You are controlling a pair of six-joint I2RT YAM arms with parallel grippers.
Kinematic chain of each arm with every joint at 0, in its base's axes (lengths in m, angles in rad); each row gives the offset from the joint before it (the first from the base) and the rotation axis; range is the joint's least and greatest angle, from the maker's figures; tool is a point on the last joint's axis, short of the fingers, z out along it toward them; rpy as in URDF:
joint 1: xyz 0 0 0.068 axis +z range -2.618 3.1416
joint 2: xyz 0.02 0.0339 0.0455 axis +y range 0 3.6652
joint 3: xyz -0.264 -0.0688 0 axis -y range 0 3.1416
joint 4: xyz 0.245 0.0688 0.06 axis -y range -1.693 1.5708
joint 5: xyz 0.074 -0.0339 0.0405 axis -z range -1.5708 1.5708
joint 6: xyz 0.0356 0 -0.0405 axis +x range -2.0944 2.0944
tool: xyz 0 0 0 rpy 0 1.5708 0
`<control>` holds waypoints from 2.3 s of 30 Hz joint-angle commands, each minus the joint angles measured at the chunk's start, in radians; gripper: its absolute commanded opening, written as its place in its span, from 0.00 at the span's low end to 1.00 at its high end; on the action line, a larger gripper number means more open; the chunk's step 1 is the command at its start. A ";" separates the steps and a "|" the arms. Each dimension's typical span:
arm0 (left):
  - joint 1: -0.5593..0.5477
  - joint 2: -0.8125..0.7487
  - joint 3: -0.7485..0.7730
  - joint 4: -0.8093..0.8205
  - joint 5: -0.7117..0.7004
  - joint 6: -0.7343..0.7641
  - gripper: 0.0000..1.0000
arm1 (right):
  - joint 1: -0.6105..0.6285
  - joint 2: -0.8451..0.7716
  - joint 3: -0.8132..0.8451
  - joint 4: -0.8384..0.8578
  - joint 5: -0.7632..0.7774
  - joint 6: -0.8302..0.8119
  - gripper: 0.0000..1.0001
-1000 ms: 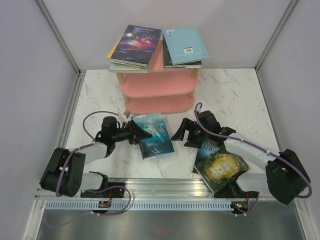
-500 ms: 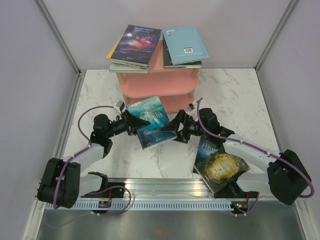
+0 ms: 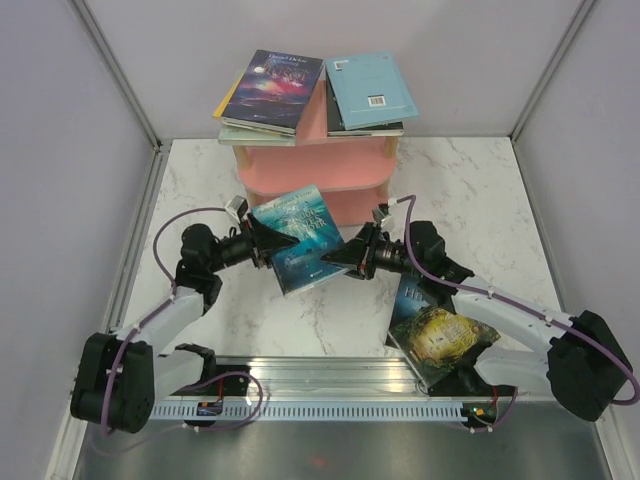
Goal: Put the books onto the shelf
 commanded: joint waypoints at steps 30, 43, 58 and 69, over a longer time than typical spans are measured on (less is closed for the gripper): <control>0.010 -0.388 0.413 -1.400 -0.436 0.734 0.94 | -0.038 -0.120 0.991 -0.752 0.256 -0.319 0.00; 0.012 -0.468 0.448 -1.470 -0.446 0.730 0.92 | -0.444 0.420 1.547 -0.754 -0.076 -0.181 0.00; 0.012 -0.488 0.422 -1.481 -0.458 0.730 0.92 | -0.549 0.539 1.550 -0.717 -0.099 -0.144 0.00; 0.010 -0.465 0.408 -1.466 -0.469 0.739 0.92 | -0.549 0.592 1.538 -0.689 -0.122 -0.119 0.00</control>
